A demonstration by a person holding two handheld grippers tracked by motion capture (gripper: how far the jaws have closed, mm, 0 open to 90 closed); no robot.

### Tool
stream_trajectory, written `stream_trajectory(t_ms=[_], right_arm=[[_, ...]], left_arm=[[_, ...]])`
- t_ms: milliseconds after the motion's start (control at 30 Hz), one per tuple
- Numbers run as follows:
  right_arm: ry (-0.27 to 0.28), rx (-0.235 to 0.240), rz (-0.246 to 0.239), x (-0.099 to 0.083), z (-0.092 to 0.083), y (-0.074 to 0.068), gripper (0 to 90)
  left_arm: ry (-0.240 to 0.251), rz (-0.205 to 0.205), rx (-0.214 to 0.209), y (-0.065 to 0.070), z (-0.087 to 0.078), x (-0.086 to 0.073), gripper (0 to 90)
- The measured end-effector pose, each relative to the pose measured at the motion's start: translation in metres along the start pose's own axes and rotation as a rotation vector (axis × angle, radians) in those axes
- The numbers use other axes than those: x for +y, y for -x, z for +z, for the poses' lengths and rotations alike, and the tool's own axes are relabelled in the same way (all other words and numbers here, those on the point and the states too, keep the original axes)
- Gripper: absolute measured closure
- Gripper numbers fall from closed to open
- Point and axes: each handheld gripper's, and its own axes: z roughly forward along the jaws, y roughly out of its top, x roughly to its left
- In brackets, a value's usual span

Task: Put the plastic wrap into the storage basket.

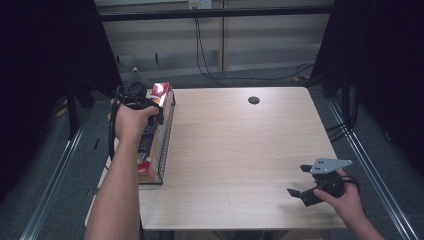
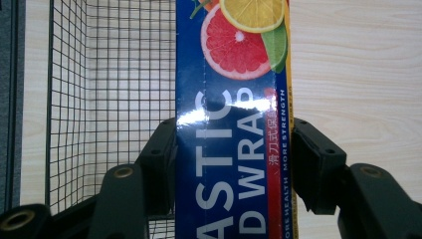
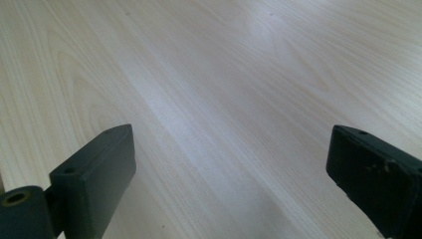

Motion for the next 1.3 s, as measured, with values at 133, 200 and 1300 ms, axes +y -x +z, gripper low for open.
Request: stream_trajectory(t_ms=[133,200,1300], right_arm=[[0.0,0.001,0.0,0.0,0.0,0.0,5.5],[0.0,-0.002,-0.002,0.0,0.0,0.0,5.5],[-0.002,-0.001,-0.001,-0.002,0.002,0.0,5.5]], left_arm=[[0.0,-0.011,0.002,-0.002,0.001,-0.001,43.9],[-0.003,-0.013,0.004,-0.003,0.001,-0.001,44.0],[-0.016,-0.031,0.018,-0.021,0.02,-0.002,43.9]])
